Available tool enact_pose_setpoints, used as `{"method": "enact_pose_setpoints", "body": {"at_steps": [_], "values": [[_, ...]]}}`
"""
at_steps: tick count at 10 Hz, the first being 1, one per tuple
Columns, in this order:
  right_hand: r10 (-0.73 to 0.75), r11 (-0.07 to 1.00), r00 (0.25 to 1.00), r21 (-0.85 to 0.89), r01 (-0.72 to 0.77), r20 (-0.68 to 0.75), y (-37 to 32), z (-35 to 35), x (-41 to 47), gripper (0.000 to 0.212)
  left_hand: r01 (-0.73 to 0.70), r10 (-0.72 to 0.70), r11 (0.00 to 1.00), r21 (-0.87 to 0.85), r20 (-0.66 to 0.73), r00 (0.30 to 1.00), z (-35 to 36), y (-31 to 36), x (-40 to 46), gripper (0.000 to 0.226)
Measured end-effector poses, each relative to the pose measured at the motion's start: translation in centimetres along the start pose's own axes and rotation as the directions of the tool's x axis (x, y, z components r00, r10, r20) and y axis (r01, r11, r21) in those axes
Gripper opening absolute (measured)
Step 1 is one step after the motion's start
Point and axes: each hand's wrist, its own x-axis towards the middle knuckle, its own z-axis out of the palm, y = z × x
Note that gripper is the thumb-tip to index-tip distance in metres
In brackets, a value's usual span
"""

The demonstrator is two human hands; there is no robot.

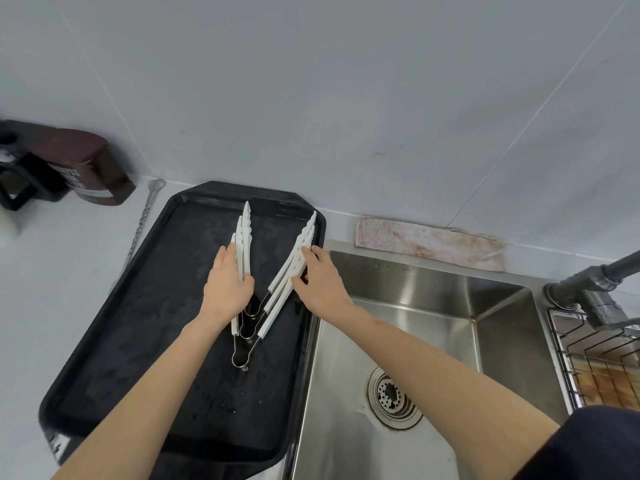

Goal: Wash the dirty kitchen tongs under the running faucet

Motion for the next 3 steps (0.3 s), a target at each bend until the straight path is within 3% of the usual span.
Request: {"method": "enact_pose_setpoints", "body": {"at_steps": [3], "values": [[-0.045, 0.975, 0.993, -0.223, 0.020, -0.108, 0.2, -4.6, -2.5, 0.060, -0.093, 0.102, 0.984, 0.155, -0.050, 0.993, -1.7, 3.7, -0.9, 0.062]]}}
